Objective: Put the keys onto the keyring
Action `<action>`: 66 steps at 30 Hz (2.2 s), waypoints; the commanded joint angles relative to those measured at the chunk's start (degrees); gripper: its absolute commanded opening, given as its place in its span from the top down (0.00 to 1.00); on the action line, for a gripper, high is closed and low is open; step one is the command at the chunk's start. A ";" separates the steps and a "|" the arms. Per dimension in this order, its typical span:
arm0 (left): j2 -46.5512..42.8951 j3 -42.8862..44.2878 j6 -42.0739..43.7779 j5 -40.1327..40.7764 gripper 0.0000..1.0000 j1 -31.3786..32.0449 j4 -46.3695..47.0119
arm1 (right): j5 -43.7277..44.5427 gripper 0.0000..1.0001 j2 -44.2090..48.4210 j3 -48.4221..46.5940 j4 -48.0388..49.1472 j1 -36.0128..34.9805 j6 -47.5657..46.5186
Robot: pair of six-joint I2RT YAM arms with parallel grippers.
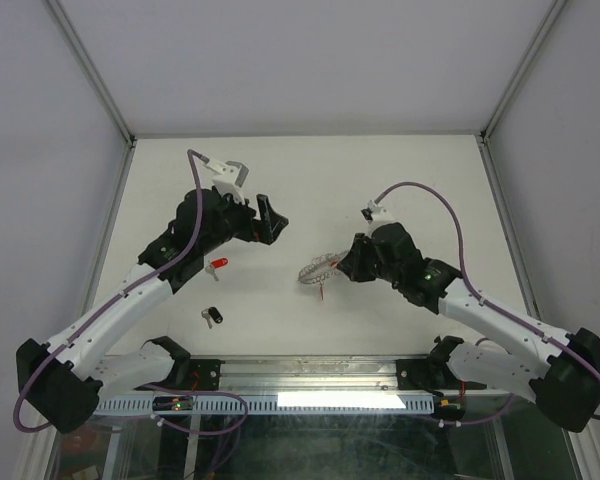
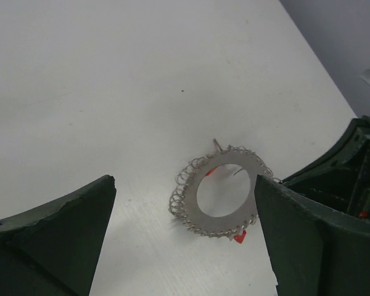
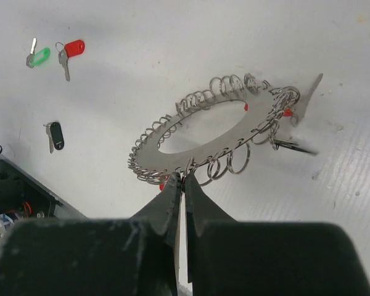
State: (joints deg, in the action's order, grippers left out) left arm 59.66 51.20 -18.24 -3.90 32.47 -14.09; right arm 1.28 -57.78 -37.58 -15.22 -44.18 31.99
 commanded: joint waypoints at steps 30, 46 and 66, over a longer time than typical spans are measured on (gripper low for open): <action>-2.14 -8.17 13.70 14.57 0.08 23.88 24.48 | -3.56 1.00 -1.65 -20.83 -13.96 2.34 6.33; -2.26 -2.60 13.88 14.43 0.01 23.84 12.20 | -4.57 1.00 -1.72 -20.77 -13.87 2.52 6.07; 0.13 0.04 17.76 14.09 0.04 24.75 7.26 | -4.17 1.00 -1.64 -21.10 -14.42 3.12 5.03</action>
State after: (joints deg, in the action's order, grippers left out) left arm 59.37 48.49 -2.09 10.13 56.69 -6.11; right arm -2.39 -61.14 -55.09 -32.95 -41.43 37.41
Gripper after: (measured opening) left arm 0.952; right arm 0.009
